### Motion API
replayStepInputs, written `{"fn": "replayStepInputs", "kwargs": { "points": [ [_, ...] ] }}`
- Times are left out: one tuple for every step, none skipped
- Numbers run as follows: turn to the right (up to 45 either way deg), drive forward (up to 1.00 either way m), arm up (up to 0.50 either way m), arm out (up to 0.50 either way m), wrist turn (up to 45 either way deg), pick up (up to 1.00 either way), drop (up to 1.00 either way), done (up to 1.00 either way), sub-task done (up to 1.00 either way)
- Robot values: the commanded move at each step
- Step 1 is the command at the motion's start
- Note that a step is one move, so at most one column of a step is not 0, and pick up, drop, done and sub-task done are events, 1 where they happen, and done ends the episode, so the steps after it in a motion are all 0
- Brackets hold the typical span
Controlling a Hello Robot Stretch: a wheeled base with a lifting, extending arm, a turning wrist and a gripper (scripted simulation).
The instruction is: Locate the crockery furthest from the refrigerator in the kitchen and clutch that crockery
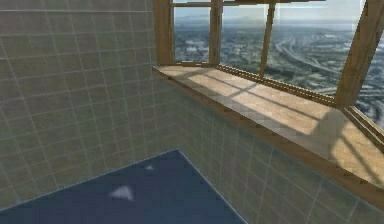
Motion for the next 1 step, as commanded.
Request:
{"fn": "replayStepInputs", "kwargs": {
  "points": [
    [0.0,0.00,0.00,0.08,0.0,0.00,0.00,0.00,0.00]
  ]
}}
